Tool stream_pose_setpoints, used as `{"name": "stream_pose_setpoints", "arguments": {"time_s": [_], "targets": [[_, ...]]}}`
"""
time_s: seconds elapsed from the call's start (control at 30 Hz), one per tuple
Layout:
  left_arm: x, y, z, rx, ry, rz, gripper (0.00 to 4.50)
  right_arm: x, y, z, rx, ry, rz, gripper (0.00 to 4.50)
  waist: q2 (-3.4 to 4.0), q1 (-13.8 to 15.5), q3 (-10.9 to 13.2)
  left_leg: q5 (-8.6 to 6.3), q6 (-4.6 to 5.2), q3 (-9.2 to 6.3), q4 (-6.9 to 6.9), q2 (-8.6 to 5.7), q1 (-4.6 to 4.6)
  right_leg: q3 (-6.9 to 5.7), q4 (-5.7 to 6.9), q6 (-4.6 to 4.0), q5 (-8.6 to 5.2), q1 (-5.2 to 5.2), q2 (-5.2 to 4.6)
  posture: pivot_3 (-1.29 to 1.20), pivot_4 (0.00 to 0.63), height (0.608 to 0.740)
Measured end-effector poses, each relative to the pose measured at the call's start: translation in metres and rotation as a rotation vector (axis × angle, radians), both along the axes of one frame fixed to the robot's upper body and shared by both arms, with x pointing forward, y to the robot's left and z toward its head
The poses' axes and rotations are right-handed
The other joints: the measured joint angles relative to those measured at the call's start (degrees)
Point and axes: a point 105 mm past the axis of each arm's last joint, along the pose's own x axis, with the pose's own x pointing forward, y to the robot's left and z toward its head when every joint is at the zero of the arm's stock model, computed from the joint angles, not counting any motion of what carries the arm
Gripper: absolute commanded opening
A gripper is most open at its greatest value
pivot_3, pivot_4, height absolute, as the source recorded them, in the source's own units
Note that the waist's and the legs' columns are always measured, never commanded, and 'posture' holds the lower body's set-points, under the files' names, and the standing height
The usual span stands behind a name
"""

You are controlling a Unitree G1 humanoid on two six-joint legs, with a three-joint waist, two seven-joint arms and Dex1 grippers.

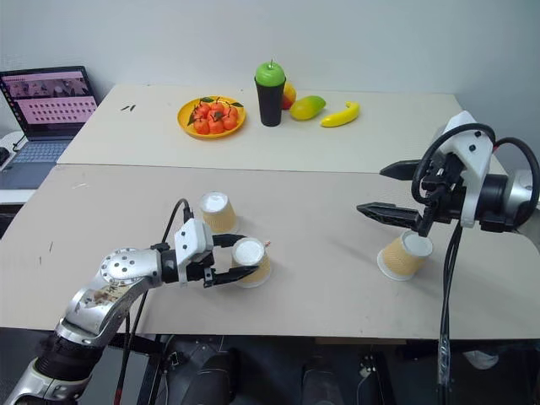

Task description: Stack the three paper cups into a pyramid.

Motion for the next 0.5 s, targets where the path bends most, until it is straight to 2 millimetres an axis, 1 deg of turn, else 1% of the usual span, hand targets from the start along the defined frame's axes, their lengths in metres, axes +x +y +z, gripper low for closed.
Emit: {"name": "stream_pose_setpoints", "arguments": {"time_s": [0.17,0.23,0.27,0.3,0.37,0.4,0.5], "targets": [[0.007,0.0,0.012,0.046,-0.008,0.006,2.69,-0.001,0.0,0.001,-0.002,-0.009,0.0,4.5,0.0,0.0,0.0,0.0,0.0,-0.01,-0.01,0.0,-0.01,0.0,0.0,0.03,-0.02,-0.01,0.0,0.0,0.15,0.732],[0.01,-0.005,0.027,0.085,-0.037,-0.003,2.69,-0.001,0.0,0.001,-0.002,-0.01,-0.003,4.5,0.0,0.0,0.0,0.0,0.0,-0.01,0.01,0.0,-0.02,0.0,0.01,0.1,-0.05,0.0,0.0,0.0,0.15,0.732],[0.011,-0.008,0.036,0.09,-0.047,-0.007,2.69,-0.001,0.0,0.001,-0.002,-0.011,-0.006,4.5,0.0,0.1,0.0,0.0,0.0,0.0,0.03,-0.01,-0.01,0.0,0.0,0.33,-0.18,0.03,0.0,0.0,0.15,0.732],[0.013,-0.011,0.044,0.093,-0.055,-0.009,2.69,0.0,0.0,0.001,-0.002,-0.013,-0.009,4.5,-0.01,0.1,0.0,0.0,0.0,-0.02,0.05,-0.01,-0.03,-0.01,0.01,0.36,-0.2,0.03,0.0,0.0,0.15,0.732],[0.017,-0.018,0.068,0.098,-0.089,-0.014,2.69,0.001,0.0,0.001,-0.001,-0.016,-0.016,4.5,-0.01,0.1,0.0,0.0,0.0,-0.02,0.07,-0.02,-0.03,-0.01,-0.01,0.44,-0.23,0.05,0.0,0.0,0.15,0.732],[0.018,-0.021,0.076,0.092,-0.091,-0.018,2.69,0.001,0.0,0.001,0.003,-0.016,-0.017,4.5,-0.01,0.0,0.0,0.0,0.01,-0.03,0.06,-0.03,-0.04,-0.01,-0.02,0.45,-0.24,0.05,0.0,0.0,0.15,0.732],[0.013,-0.039,0.099,0.045,-0.068,-0.077,2.69,0.002,0.001,-0.001,0.014,-0.013,-0.018,4.5,-0.01,0.0,0.0,-0.03,0.05,-0.03,0.04,-0.03,-0.04,-0.01,0.01,0.47,-0.26,0.04,0.01,0.0,0.15,0.732]]}}
